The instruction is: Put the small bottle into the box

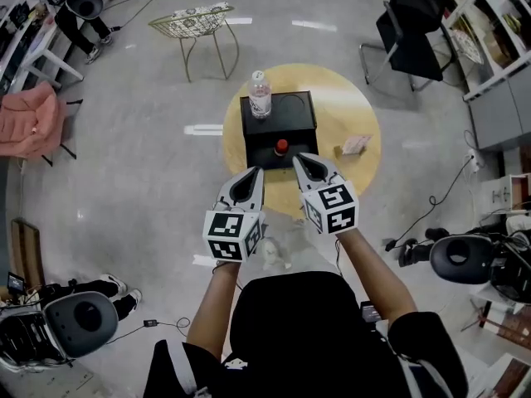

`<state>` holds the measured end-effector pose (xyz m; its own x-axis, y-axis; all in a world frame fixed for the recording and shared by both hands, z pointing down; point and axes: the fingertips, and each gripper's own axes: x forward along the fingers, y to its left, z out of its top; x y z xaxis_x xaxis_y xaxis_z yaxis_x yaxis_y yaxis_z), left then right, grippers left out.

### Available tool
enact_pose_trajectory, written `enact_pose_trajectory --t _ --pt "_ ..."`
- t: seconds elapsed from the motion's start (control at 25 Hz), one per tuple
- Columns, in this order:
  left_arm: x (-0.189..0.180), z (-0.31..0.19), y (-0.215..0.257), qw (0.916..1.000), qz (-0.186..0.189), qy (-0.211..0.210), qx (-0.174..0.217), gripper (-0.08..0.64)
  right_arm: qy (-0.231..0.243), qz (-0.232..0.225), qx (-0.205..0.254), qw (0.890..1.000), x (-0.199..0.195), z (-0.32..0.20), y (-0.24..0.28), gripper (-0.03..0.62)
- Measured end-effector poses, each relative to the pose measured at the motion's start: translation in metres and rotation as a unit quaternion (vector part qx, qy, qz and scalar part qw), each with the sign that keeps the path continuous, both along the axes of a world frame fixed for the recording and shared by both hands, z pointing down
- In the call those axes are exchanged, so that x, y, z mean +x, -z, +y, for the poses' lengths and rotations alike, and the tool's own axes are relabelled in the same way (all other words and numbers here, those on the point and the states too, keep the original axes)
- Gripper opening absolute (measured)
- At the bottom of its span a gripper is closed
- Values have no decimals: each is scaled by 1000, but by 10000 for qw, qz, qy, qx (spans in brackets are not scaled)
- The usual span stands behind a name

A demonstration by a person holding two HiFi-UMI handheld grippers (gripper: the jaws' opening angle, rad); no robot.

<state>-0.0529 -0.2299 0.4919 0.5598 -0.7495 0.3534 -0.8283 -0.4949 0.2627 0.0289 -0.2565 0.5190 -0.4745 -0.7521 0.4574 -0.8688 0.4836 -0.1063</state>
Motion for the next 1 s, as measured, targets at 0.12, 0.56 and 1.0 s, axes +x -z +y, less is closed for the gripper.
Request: enact_pose_trajectory --t 0.12,0.56,1.0 --pt "-8 14 12 9999 -22 -35 157 11 -32 -58 156 9999 -8 14 15 3" --pt "-23 58 56 9975 31 -254 657 11 -185 -175 647 9976 -27 58 62 3" --pt "-23 84 85 9953 145 -340 897 11 -309 -67 886 9956 -24 85 92 3"
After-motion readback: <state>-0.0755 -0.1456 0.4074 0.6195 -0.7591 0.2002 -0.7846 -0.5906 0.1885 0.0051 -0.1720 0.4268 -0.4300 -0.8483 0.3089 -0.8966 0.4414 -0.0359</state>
